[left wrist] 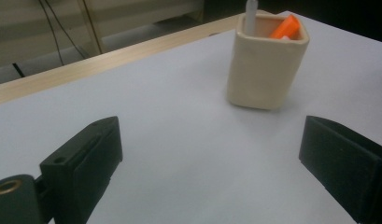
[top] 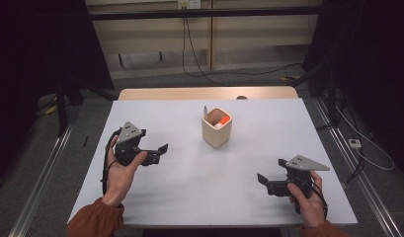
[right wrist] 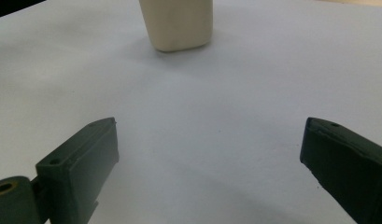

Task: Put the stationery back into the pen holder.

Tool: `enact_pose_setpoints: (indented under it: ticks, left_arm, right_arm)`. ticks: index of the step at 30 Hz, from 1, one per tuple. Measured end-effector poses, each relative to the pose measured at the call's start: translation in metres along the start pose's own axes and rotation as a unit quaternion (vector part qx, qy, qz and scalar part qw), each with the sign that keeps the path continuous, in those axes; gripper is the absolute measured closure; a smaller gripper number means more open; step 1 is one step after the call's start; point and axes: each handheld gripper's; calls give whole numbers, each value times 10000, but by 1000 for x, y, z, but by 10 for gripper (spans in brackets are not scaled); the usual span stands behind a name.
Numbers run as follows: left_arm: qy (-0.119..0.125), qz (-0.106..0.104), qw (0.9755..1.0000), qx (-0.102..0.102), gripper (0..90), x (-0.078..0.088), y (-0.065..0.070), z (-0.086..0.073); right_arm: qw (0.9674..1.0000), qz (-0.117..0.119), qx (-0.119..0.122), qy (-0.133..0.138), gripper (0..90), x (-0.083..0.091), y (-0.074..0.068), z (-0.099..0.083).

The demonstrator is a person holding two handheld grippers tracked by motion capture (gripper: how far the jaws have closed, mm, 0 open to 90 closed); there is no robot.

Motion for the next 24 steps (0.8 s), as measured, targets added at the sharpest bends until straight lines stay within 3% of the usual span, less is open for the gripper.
enact_pose_setpoints:
  ticks: [17, 24]
  left_arm:
    - [-228, 50, 9997, 99, 62, 21, -5, -38]
    - [-388, 83, 9992, -56, 63, 25, -2, -50]
  right_arm:
    - [10000, -8, -2, -3, 44, -1, 1, 0]
    - [10000, -22, -15, -8, 45, -1, 2, 1]
Point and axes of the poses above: each handheld gripper's, and its own axes: x roughly backward along the jaws, z roughly out of its top, y roughly to its right, and after that the axes turned 4 degrees about x, right-handed
